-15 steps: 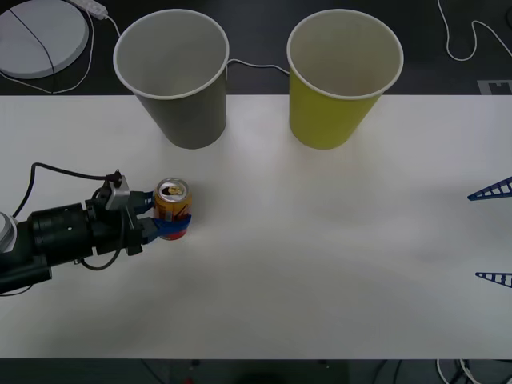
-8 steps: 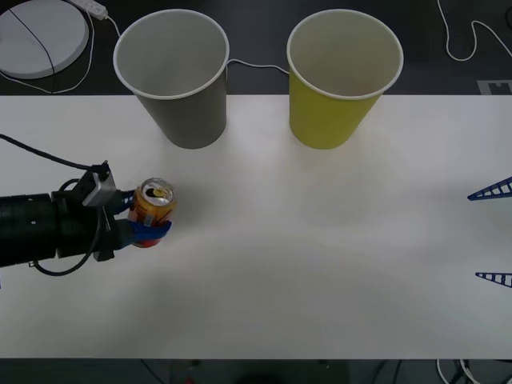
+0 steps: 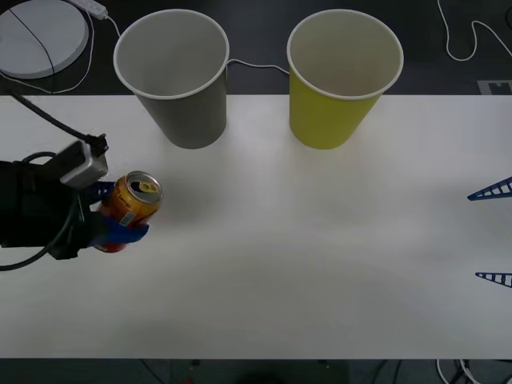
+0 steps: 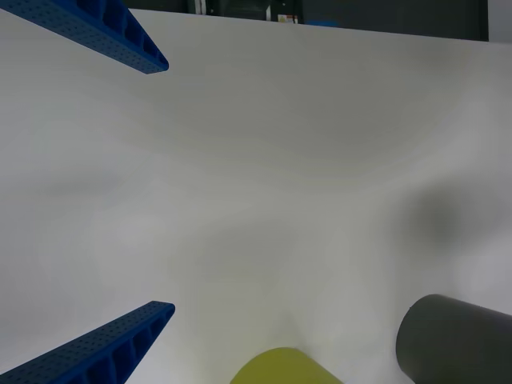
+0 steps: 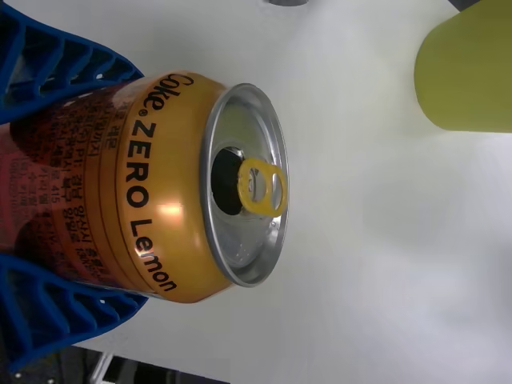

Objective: Put the can into the green bin and the plastic bottle into the gray bin

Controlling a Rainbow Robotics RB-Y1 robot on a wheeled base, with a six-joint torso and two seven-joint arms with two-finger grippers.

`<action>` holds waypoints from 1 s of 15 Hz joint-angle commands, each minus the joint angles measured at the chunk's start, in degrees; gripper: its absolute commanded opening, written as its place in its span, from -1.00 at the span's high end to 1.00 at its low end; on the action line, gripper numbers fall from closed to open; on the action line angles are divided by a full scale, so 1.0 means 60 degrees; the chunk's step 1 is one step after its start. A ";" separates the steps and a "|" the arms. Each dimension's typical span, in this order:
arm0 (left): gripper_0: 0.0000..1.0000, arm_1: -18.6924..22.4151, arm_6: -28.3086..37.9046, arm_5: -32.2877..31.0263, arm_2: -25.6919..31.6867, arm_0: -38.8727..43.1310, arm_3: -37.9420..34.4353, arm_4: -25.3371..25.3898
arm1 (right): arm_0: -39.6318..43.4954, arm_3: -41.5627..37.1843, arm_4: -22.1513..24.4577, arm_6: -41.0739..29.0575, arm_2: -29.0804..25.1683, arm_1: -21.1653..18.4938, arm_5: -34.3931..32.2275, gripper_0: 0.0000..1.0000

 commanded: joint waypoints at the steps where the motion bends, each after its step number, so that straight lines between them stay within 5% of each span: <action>1: 1.00 0.0050 0.1398 -0.1082 -0.0422 -0.1709 -0.0037 -0.0378 | 0.0000 0.0001 0.0001 0.0000 0.0000 0.0000 -0.0001 -1.00; 8: 1.00 0.0094 0.3639 -0.1082 -0.2605 -0.5151 0.0168 -0.1388 | 0.0000 0.0001 0.0001 0.0000 0.0000 0.0000 -0.0001 -1.00; 12: 1.00 0.0006 0.3902 -0.1082 -0.4070 -0.7568 0.1735 -0.1330 | 0.0000 0.0001 0.0001 0.0000 0.0000 0.0000 -0.0001 -1.00; 15: 1.00 -0.0785 0.3917 -0.1082 -0.4583 -0.8945 0.2965 -0.1418 | 0.0000 0.0001 0.0001 0.0000 0.0000 0.0000 -0.0001 -1.00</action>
